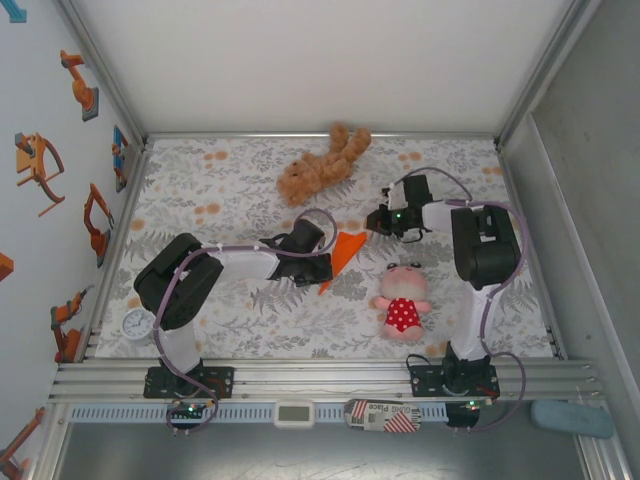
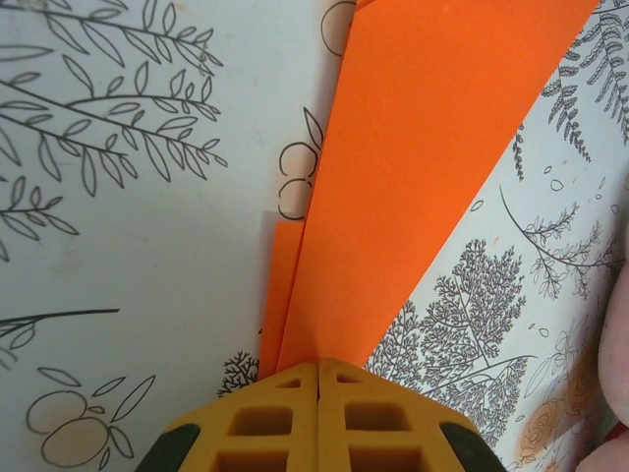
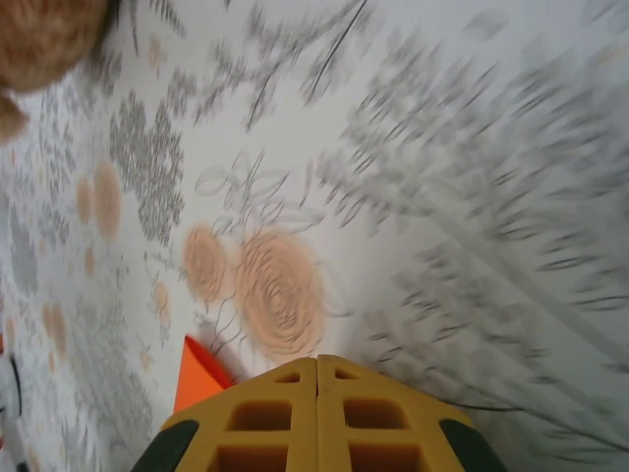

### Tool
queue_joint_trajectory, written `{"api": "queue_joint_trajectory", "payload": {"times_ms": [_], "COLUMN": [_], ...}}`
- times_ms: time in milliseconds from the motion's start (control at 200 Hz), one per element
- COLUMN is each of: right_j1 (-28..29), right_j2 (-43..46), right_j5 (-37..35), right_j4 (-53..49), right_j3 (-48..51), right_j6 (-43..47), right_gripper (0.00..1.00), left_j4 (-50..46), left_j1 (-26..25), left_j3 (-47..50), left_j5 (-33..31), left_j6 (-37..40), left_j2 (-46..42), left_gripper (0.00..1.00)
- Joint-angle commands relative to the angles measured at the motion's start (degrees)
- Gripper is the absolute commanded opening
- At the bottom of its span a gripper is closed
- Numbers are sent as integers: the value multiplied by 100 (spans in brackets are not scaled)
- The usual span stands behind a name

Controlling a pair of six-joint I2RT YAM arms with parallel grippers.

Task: Fold a paper plane with a square sheet of paper (pick it up from the middle)
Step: Fold the wing for the fifth time at the center of the table.

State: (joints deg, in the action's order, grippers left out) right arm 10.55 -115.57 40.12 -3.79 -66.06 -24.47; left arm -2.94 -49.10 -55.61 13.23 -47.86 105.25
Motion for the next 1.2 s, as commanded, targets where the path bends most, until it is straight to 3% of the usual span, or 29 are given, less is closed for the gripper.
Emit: {"api": "queue_joint_trajectory", "payload": {"times_ms": [0, 95, 275, 466, 681, 1012, 1192], "right_j1": [-23, -18, 273, 1046, 1599, 1646, 1192], "right_j2": [818, 1377, 1787, 1595, 1164, 668, 550], "right_j5": [-319, -495, -21, -29, 23, -446, -710], "right_j4": [157, 112, 168, -456, -432, -971, -618], "right_j3": [99, 374, 986, 1157, 1044, 878, 858], "right_j6": [-275, -475, -703, -233, -166, 315, -122], "right_gripper": [1, 0, 0, 0, 0, 0, 0], "left_j4": [-875, -862, -824, -816, -822, -852, -827], "left_j1": [-24, -21, -20, -27, -25, -21, -21], "left_j3": [69, 47, 8, 10, 35, 59, 206], "left_j5": [-149, -165, -142, -120, -120, -141, -151], "left_j6": [-30, -39, -37, -40, -74, -110, -183], "left_j2": [190, 201, 236, 249, 243, 233, 200], "left_gripper": [1, 1, 1, 0, 0, 1, 1]}}
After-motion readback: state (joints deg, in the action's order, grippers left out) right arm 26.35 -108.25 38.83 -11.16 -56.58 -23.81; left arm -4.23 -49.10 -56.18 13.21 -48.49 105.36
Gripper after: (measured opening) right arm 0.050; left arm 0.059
